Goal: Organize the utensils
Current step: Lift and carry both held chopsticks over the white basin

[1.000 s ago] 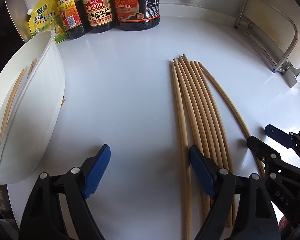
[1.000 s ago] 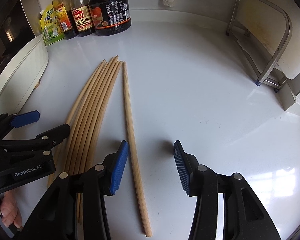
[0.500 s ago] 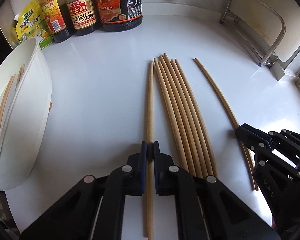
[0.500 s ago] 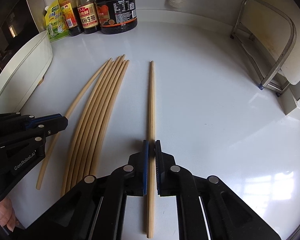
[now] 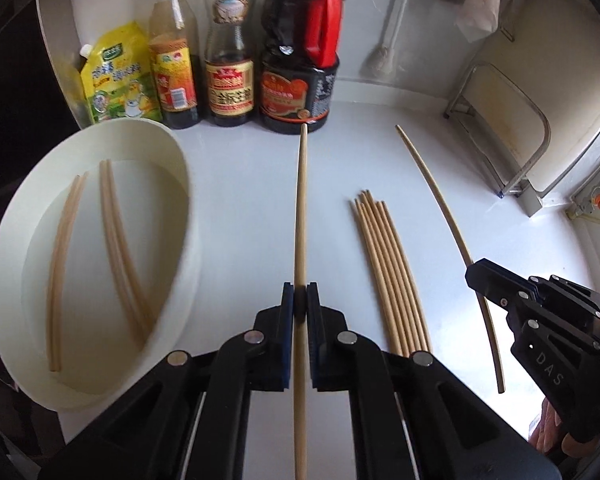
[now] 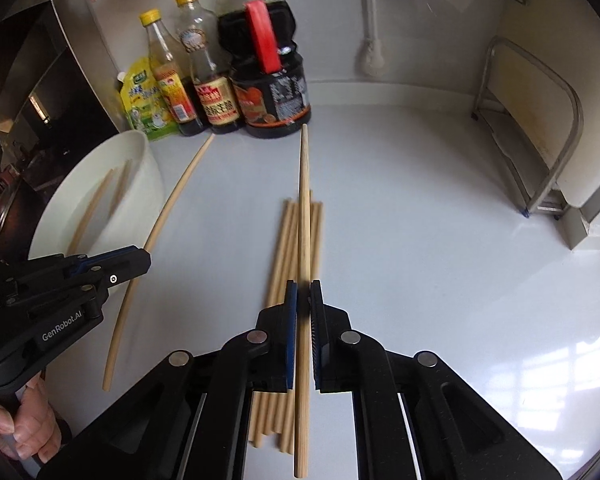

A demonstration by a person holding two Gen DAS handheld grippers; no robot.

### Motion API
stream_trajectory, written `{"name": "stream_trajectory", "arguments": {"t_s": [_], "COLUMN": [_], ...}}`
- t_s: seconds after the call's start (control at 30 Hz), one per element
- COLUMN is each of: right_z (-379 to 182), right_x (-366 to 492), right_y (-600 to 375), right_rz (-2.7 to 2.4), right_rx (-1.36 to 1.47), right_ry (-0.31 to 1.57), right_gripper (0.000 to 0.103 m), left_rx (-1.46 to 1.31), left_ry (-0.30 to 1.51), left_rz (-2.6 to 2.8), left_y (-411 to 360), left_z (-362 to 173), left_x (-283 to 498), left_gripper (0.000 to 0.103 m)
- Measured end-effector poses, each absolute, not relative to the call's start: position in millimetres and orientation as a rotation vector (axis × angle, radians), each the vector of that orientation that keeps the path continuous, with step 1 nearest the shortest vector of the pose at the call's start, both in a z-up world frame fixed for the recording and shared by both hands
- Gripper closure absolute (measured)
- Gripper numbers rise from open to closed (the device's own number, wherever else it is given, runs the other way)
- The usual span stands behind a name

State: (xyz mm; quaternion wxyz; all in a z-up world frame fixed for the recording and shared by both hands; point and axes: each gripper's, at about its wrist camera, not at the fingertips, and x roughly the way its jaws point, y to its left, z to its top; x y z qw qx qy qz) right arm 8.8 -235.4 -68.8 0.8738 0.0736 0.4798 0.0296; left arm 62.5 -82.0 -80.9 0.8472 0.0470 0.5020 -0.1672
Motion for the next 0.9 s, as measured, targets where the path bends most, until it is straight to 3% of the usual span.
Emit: {"name": "stream_trajectory", "arguments": {"t_s": [0.4, 0.9], "right_z": [-47, -109], "right_x": [92, 156], "right_y": [-88, 4], "right_rz": [0.286, 0.317], "right_rx": [0.145, 0.125], "right_ry": [0.982, 1.192], "right_gripper": [0.097, 0.097], "left_rx": [0.037, -0.011], "left_ry": [0.988, 1.128], "left_rz": [-0.156, -0.131], "left_y": [64, 129], "left_z": [-49, -100], "left_x": [105, 155], "left_gripper": [0.096, 0.096]}}
